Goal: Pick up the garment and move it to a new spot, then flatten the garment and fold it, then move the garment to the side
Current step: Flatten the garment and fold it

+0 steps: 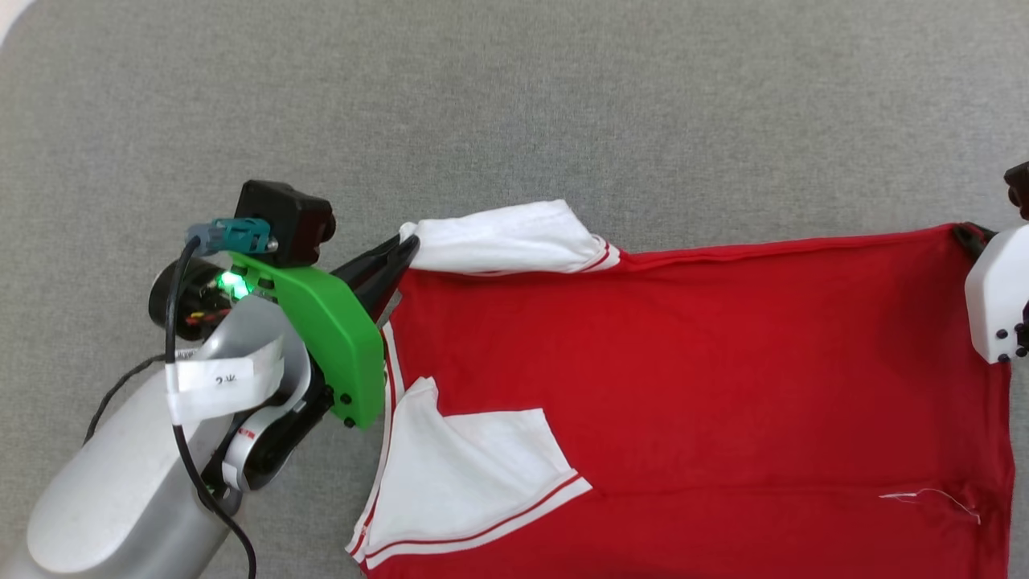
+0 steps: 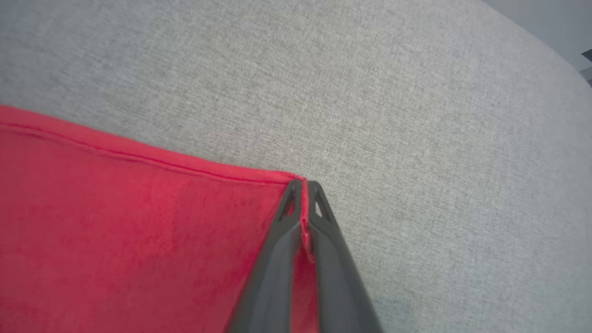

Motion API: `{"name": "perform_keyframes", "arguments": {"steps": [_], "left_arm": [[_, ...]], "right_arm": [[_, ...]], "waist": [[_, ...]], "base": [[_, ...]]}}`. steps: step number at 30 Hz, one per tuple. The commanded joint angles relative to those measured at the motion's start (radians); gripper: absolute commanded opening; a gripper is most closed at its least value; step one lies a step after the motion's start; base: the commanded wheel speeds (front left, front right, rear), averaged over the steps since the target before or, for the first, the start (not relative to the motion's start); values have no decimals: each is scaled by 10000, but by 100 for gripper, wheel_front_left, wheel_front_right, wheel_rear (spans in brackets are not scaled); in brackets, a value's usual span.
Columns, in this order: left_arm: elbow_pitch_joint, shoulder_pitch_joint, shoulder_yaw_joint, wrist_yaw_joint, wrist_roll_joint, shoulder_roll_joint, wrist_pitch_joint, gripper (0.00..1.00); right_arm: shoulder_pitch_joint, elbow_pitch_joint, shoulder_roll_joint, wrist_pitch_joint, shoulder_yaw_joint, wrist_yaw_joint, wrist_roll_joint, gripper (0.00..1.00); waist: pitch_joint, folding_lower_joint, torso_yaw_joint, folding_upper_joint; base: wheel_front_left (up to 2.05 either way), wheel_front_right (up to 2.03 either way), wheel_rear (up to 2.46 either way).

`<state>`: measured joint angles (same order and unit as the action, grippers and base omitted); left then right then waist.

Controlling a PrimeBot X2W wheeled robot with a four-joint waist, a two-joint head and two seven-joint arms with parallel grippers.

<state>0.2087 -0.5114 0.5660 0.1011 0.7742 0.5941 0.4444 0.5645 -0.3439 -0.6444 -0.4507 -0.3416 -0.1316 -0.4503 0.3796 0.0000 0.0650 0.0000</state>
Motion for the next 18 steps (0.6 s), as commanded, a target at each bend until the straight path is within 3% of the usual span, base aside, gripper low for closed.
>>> {"name": "perform_keyframes", "arguments": {"steps": [1, 8, 18], "left_arm": [[-76, 265, -61, 28, 20, -50, -125, 0], [-292, 1037, -132, 186, 218, -66, -546, 0], [116, 2713, 152, 548, 550, 63, -661, 0]], "right_arm": [[-66, -43, -25, 347, 82, 9, 49, 0], [-694, 104, -112, 1305, 453, 9, -217, 0], [-3240, 1091, -47, 1844, 941, 9, -900, 0]], "waist": [[-432, 0, -70, 0], [-1356, 0, -40, 0], [-2313, 0, 143, 0]], "base": [[0, 0, 0], [0, 0, 0], [0, 0, 0]]}}
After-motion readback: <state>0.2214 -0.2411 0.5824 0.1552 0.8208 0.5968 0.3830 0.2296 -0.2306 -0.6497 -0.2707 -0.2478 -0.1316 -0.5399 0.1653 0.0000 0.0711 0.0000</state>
